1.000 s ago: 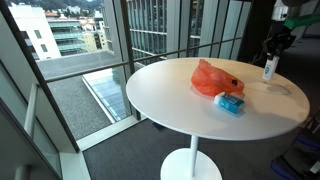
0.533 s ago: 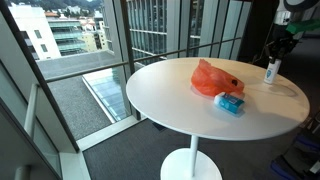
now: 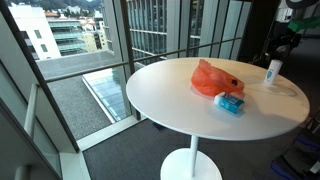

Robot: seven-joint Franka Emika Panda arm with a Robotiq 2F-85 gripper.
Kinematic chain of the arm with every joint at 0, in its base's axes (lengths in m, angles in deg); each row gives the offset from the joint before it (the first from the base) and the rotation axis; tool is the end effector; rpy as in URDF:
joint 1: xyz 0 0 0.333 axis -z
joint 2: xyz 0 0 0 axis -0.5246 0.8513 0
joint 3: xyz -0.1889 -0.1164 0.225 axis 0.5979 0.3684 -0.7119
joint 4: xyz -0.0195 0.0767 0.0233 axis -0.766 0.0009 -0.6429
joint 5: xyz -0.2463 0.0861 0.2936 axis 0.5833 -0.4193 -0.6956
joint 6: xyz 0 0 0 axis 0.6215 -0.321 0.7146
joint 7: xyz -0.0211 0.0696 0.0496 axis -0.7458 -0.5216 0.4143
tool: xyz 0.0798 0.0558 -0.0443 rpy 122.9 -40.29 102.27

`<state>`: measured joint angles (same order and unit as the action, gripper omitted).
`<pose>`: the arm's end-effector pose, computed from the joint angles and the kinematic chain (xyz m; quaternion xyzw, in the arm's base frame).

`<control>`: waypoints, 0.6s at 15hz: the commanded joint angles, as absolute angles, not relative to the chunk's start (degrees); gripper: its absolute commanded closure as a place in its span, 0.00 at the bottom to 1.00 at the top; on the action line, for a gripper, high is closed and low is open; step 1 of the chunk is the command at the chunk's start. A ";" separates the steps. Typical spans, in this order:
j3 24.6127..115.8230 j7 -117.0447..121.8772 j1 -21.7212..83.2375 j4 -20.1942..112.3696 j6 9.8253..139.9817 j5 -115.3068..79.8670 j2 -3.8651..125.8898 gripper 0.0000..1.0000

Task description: Put the white bottle on the table

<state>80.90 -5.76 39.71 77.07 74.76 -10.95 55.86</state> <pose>0.5175 -0.2175 0.3116 0.9659 -0.2445 -0.0078 0.0846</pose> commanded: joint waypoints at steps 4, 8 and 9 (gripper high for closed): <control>77.48 -0.93 39.38 77.50 69.33 -12.46 50.46 0.00; 74.04 3.47 37.73 77.05 62.21 -14.82 48.39 0.00; 73.25 4.11 37.13 77.00 60.47 -14.78 47.66 0.00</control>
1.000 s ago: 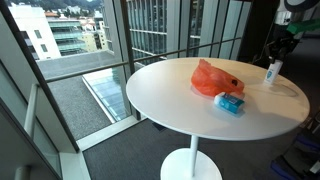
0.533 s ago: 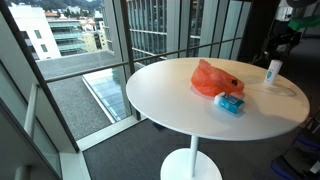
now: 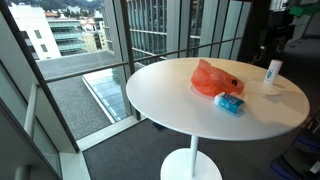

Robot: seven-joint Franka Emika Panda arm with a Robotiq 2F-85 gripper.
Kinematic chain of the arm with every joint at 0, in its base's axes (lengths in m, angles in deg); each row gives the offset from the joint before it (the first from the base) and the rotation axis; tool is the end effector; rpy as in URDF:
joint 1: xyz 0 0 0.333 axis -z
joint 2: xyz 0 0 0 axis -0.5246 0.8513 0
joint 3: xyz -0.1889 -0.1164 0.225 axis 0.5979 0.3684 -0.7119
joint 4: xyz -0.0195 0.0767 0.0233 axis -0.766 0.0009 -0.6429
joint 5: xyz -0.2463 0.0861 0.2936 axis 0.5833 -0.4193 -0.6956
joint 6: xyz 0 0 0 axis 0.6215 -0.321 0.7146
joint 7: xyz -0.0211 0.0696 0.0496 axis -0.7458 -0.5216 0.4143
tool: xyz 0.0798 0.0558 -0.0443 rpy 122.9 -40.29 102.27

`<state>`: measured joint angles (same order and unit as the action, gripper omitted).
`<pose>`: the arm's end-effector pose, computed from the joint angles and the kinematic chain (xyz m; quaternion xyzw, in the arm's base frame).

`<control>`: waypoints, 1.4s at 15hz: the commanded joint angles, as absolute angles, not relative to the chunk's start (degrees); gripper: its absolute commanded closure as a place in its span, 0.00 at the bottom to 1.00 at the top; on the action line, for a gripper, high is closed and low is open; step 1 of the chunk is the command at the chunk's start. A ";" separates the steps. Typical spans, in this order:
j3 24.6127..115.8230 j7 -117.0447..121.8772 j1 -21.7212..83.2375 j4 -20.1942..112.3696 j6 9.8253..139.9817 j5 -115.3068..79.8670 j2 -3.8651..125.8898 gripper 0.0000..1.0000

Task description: Put the white bottle on the table

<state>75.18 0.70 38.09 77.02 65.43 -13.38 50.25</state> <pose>0.5235 -0.1481 0.3496 0.9864 -0.1499 -0.0385 0.0554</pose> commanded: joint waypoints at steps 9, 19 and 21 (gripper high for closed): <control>68.52 13.65 33.00 76.51 44.84 -18.02 37.02 0.00; 67.36 12.43 31.31 76.42 38.40 -17.16 27.00 0.00; 67.35 12.43 31.28 76.49 38.38 -17.16 26.42 0.00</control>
